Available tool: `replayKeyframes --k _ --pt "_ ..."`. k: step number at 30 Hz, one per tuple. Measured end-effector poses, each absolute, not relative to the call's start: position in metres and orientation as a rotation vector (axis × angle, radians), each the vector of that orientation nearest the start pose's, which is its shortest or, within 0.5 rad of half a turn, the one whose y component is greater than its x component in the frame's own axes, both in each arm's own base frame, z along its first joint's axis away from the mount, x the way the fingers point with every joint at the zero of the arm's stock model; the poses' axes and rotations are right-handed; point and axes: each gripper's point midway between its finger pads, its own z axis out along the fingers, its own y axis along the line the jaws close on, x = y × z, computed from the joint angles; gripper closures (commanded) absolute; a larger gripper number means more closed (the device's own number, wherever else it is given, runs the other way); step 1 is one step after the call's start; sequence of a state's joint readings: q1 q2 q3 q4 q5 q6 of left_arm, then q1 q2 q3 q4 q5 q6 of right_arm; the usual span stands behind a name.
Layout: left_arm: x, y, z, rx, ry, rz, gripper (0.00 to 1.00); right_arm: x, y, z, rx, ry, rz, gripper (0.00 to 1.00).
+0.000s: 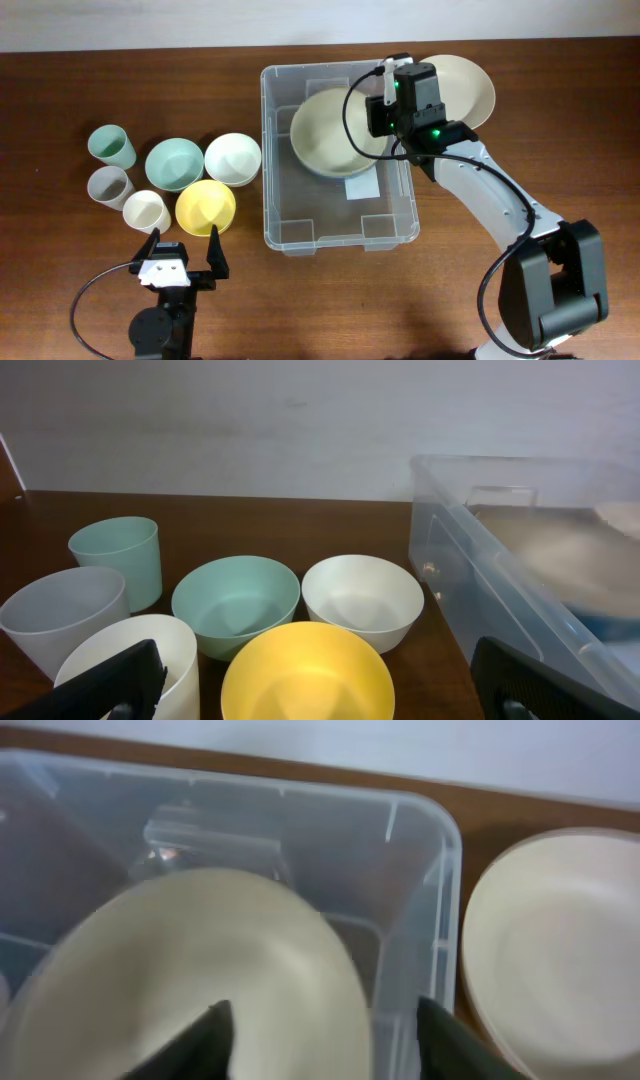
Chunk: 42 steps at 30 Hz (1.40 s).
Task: Pack container
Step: 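Lift the cream bowl and place it onto the blue bowl in the bin, then release the cream bowl and move the right gripper to the upper cream bowl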
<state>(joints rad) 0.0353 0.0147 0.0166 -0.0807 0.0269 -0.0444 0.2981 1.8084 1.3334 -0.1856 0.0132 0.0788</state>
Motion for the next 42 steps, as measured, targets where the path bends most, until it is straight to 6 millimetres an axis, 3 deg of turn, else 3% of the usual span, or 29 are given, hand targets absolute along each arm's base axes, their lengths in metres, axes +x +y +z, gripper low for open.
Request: replayKeyframes --k 5,11,14,16,20,23,26,29,31,36,39,42 --pt "0.246 0.004 0.159 -0.045 1.649 -0.029 0.0 0.499 0.152 0.163 -0.241 2.232 0.193 0.37" --pt "0.246 0.004 0.159 -0.045 1.649 -0.029 0.0 0.504 0.136 0.199 -0.194 2.261 0.123 0.37" --pt "0.246 0.004 0.159 -0.045 1.649 -0.029 0.0 0.509 0.106 0.23 -0.096 2.267 0.064 0.37" --pt "0.246 0.004 0.159 -0.045 1.649 -0.029 0.0 0.512 0.075 0.247 -0.005 2.261 0.026 0.37" --pt "0.246 0.004 0.159 -0.045 1.649 -0.029 0.0 0.507 -0.001 0.253 0.211 2.281 -0.059 0.36" --pt "0.246 0.004 0.159 -0.045 1.649 -0.029 0.0 0.498 -0.053 0.242 0.356 2.313 -0.112 0.32" --pt "0.246 0.004 0.159 -0.045 1.649 -0.029 0.0 0.496 -0.084 0.23 0.443 2.327 -0.119 0.3" --pt "0.246 0.004 0.159 -0.045 1.649 -0.029 0.0 0.5 -0.105 0.199 0.505 2.378 -0.089 0.26" --pt "0.246 0.004 0.159 -0.045 1.649 -0.029 0.0 0.506 -0.111 0.176 0.523 2.412 -0.056 0.24" --pt "0.246 0.004 0.159 -0.045 1.649 -0.029 0.0 0.518 -0.111 0.09 0.548 2.549 0.066 0.22" --pt "0.246 0.004 0.159 -0.045 1.649 -0.029 0.0 0.522 -0.105 0.06 0.546 2.59 0.122 0.22" --pt "0.246 0.004 0.159 -0.045 1.649 -0.029 0.0 0.524 -0.1 0.043 0.541 2.609 0.166 0.22"
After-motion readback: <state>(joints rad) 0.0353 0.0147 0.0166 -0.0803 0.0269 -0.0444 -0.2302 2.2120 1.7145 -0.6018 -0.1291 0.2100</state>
